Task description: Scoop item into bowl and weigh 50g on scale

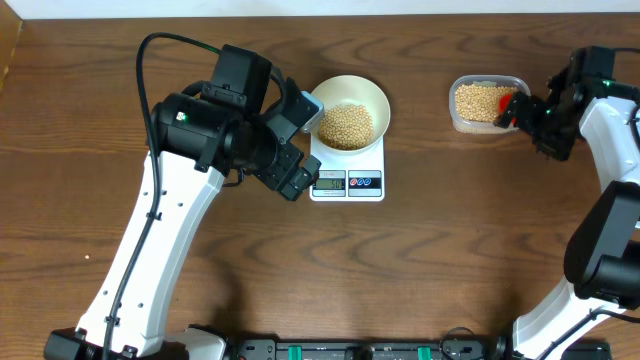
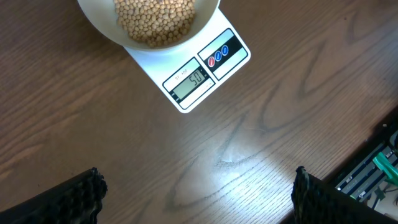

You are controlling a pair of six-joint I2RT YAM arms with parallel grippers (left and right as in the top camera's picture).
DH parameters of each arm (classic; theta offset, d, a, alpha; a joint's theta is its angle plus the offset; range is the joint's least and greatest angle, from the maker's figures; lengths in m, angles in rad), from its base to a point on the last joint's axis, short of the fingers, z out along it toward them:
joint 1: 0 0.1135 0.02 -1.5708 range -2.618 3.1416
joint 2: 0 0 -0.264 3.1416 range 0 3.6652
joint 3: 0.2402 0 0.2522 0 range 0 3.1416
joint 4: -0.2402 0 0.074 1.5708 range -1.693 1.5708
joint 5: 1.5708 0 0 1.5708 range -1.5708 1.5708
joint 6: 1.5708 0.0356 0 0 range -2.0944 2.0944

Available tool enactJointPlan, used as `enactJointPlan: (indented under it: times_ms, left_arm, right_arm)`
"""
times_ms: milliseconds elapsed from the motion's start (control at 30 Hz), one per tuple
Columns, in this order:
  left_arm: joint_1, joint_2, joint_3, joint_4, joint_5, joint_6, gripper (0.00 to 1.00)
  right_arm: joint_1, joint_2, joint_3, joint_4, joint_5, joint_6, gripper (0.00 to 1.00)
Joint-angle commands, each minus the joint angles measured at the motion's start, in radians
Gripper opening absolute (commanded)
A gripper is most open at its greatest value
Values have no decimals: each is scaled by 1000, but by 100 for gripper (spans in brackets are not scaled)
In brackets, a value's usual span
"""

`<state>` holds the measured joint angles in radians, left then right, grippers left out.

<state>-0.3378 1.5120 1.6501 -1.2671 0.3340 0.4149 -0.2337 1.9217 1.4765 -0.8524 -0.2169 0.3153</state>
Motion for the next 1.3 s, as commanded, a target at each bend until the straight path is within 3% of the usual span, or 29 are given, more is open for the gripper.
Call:
enactJointPlan:
  times_ms: [0,300,467,867,1267]
  left_arm:
    - [0,-16,10,0,-6,-10,98]
    - [0,-16,10,0,-6,-9,98]
    - [0,-16,10,0,-6,-10,98]
    - [0,-16,10,0,-6,-10,98]
    - [0,-16,10,0,-6,-10,98]
  right_arm:
    - [-2,10,-5,-4,-50,-43,99]
    - [-3,10,-5,6,-139,-94,99]
    - [-3,10,-5,43,-313,-186,99]
    - [-32,10,-5,-5,-132,-100,99]
    - [-84,-55,-4,14,-238,-138,99]
